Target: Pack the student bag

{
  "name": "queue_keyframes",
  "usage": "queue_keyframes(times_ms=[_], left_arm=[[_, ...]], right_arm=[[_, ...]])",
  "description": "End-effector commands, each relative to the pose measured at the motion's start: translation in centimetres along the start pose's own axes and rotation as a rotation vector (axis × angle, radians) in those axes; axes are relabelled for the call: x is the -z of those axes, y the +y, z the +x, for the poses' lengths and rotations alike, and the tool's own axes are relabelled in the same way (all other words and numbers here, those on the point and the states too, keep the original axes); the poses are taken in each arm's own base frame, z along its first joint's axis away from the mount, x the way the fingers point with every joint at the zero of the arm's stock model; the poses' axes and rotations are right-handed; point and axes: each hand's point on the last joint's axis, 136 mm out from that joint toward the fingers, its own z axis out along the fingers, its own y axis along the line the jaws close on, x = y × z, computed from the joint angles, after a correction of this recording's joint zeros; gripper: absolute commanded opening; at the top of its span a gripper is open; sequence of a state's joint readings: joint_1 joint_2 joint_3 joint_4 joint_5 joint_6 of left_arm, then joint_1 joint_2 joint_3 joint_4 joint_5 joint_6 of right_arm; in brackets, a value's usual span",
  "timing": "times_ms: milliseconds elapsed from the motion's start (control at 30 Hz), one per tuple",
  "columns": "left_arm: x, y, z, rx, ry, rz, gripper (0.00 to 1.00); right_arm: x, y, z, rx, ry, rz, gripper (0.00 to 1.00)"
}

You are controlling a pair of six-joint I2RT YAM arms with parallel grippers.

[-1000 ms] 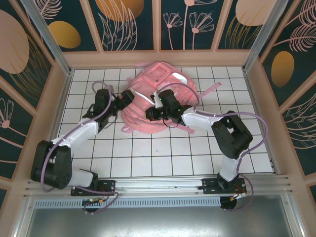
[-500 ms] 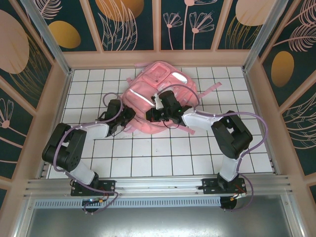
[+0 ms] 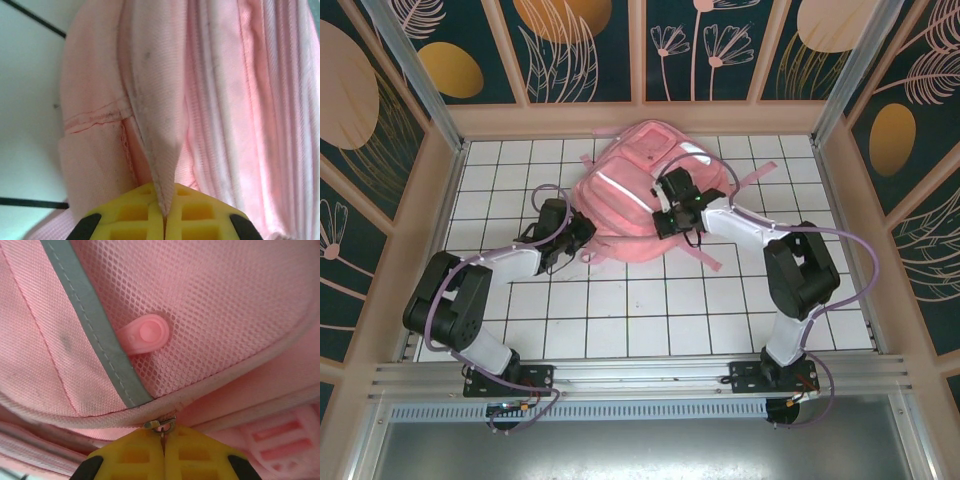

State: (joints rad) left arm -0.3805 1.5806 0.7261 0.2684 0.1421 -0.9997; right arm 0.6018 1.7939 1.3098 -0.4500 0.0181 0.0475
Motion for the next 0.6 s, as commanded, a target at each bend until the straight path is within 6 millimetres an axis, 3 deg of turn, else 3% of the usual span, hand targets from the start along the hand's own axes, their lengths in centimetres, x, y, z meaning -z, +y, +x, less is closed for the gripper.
queue_keyframes(times_ms=[0, 33, 67, 100, 133, 167, 200, 233, 300, 433, 567], left_arm=[[1.5, -0.1, -4.2, -0.027, -0.147, -0.033, 0.00], [1.6, -0.5, -4.4, -0.039, -0.144, -0.029, 0.00], [1.7, -0.9, -4.6, -0.056, -0.142, -0.032, 0.16], [1.9, -1.1, -4.9, -0.071, -0.146, -0.042, 0.35], [2.3, -1.4, -5.6, -0.088, -0.165, -0.065, 0.58], [2.8, -1.5, -6.3, -0.108, -0.190, -0.092, 0.80], [3.4, -1.4, -7.3, -0.129, -0.228, -0.129, 0.92], [4.2, -1.1, -8.3, -0.151, -0.271, -0.172, 0.99], [5.8, -0.8, -10.2, -0.188, -0.350, -0.234, 0.99], [9.8, 1.2, -13.9, -0.283, -0.550, -0.416, 0.99], [13.1, 4.5, -15.7, -0.380, -0.694, -0.645, 0.99]], right_arm=[[2.7, -7.8, -2.6, 0.013, -0.046, 0.368, 0.00], [2.8, -7.6, -3.5, 0.009, -0.073, 0.360, 0.00], [2.9, -7.2, -4.2, 0.006, -0.095, 0.337, 0.05], [2.9, -6.6, -4.7, -0.001, -0.117, 0.303, 0.16], [3.0, -5.9, -5.0, -0.007, -0.137, 0.260, 0.39], [3.2, -5.5, -5.2, -0.021, -0.159, 0.233, 0.54], [3.5, -5.4, -5.4, -0.040, -0.184, 0.223, 0.64], [4.0, -6.7, -5.4, -0.082, -0.211, 0.235, 0.74], [5.2, -8.7, -5.3, -0.158, -0.267, 0.260, 0.79], [8.7, -15.3, -3.4, -0.352, -0.431, 0.354, 0.79], [11.4, -21.4, 0.7, -0.453, -0.584, 0.501, 0.79]])
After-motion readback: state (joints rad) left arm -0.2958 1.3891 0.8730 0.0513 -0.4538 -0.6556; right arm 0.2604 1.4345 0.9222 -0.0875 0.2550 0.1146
